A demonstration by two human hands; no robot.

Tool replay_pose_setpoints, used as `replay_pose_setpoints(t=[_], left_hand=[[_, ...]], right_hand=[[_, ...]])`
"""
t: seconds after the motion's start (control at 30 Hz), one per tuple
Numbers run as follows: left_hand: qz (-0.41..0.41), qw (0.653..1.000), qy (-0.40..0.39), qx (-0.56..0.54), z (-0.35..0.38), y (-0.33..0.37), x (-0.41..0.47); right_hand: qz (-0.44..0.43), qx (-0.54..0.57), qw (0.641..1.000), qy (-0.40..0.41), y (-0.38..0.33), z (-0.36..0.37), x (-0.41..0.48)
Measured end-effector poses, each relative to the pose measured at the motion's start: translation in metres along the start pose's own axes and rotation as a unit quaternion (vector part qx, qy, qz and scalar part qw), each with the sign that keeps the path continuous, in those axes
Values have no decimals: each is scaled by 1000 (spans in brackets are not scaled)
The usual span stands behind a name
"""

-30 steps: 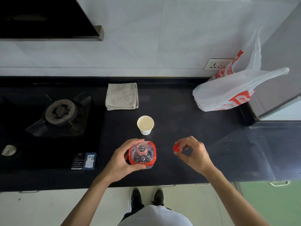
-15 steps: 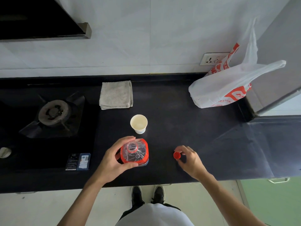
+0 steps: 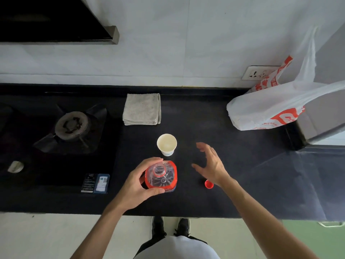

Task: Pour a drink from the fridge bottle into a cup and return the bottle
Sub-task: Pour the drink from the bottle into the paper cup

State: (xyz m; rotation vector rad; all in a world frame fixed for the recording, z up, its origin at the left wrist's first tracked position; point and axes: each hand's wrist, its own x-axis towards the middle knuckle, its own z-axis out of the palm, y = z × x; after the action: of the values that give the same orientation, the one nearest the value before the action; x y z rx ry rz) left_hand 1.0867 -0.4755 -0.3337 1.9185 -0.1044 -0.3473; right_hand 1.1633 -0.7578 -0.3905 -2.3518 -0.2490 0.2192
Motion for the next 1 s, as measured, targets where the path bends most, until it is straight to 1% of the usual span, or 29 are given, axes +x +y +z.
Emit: replay_pose_setpoints(t=[0.17,0.27,0.5,0.6,0.83,1.0], left_hand=[[11,1000,-3,18,-2,3,1],[17,1000,-2,26,-4,6,1],[30,998,12,50,-1,4,0],[31,999,8,44,1,0,-2],[19,999,-1,31,5,-11,0],[24,1000,7,8,4,-18,2]], right_hand=[[-24,51,997,-61,-36,31,50],[-46,59,995,-72,-47,47,63],[-16,98,994,-45,-59,65,70],[-11,108,994,-29,-62,65,68],[-35,113,993,15,-58,43,56],[-30,132,989,51,-55,16,40]])
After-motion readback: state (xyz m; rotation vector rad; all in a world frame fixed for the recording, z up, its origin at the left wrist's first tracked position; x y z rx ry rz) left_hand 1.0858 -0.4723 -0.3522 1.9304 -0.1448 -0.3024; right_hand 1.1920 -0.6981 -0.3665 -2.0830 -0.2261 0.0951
